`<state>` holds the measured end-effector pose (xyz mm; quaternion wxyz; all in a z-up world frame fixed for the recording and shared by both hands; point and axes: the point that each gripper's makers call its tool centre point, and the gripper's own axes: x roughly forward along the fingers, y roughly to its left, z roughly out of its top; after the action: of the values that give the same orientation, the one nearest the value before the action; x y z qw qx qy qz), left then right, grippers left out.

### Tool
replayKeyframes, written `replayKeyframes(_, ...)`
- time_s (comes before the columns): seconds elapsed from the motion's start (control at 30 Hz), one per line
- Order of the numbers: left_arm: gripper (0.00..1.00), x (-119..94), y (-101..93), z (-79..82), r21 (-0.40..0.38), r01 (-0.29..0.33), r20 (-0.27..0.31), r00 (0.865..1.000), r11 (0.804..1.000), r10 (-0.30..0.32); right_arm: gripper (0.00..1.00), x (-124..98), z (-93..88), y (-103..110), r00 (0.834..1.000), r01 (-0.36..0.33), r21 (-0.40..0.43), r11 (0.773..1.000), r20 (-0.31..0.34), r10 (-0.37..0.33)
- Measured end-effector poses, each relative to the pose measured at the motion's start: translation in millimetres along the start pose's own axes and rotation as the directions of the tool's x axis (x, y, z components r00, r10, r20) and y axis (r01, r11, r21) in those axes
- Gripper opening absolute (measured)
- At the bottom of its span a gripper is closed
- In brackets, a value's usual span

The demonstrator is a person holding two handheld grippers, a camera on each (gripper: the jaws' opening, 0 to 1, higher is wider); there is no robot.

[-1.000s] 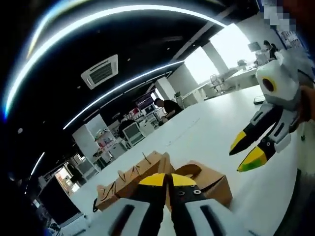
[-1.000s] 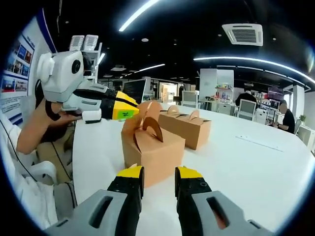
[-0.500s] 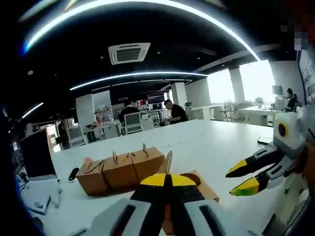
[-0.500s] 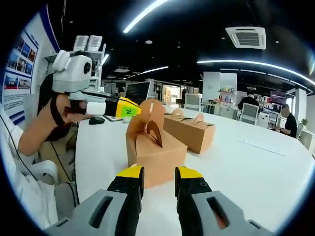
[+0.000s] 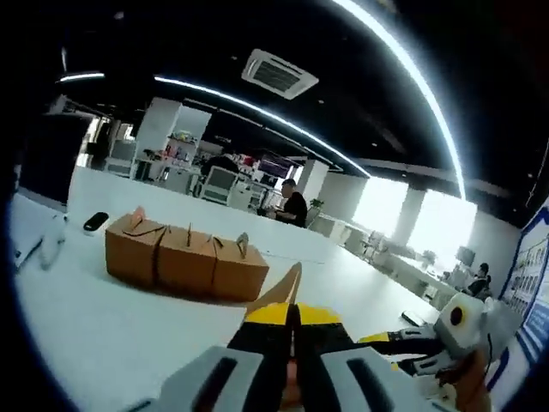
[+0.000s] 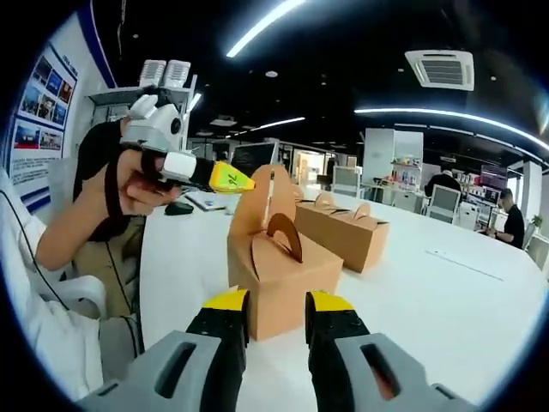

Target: Pick up one paper box from the group, open the paper box, and remove the item inside

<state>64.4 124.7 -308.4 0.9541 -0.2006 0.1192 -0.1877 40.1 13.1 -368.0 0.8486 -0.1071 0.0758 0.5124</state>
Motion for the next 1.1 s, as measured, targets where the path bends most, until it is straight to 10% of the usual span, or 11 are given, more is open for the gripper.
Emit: replayKeyframes(1.1,0.03,-33,65.1,-25.2,-0.346,0.028,0.053,0.999,0.938,-0.01,0.27,7,-7.4,-4,1.0,-0.004,-0.001,1.0,-0.021,0.004)
